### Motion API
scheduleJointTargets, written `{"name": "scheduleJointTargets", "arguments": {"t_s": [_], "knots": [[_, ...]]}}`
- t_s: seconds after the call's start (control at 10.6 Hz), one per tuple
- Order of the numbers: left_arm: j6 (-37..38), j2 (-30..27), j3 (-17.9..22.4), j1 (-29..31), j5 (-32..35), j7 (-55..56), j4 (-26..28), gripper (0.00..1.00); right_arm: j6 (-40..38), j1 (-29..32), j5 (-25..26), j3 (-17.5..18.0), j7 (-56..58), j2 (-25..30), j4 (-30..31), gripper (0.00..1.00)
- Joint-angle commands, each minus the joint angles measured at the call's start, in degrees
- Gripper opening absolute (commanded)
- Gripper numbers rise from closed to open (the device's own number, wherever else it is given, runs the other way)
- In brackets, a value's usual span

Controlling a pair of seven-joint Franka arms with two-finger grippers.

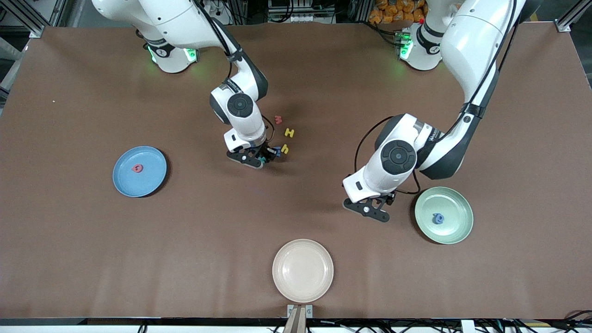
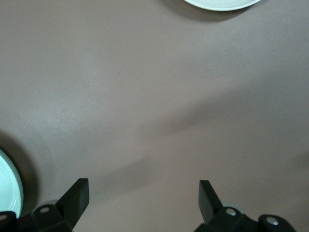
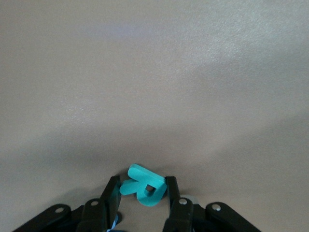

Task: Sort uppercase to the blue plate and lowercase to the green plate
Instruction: 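Lift the teal R with the right gripper while the left gripper reaches letters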

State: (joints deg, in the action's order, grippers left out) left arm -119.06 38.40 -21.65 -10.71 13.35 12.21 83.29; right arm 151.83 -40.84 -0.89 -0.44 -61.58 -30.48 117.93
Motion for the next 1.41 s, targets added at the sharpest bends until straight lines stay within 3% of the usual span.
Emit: {"name": "scheduleJointTargets", "arguments": {"t_s": [0.0,1.32], "knots": [[0.2,-0.3,0.1,-0.3,-2.7,0.4,-1.2,1.00,0.8,-0.8,1.1,-0.8,-0.9,-1.1,-0.8,0.42],[0.3,-0.2,-1.3,-3.6,-3.4,3.9,-0.4,1.00,-0.8,0.9,2.6,-1.2,1.6,-0.2,-2.1,0.35]]}}
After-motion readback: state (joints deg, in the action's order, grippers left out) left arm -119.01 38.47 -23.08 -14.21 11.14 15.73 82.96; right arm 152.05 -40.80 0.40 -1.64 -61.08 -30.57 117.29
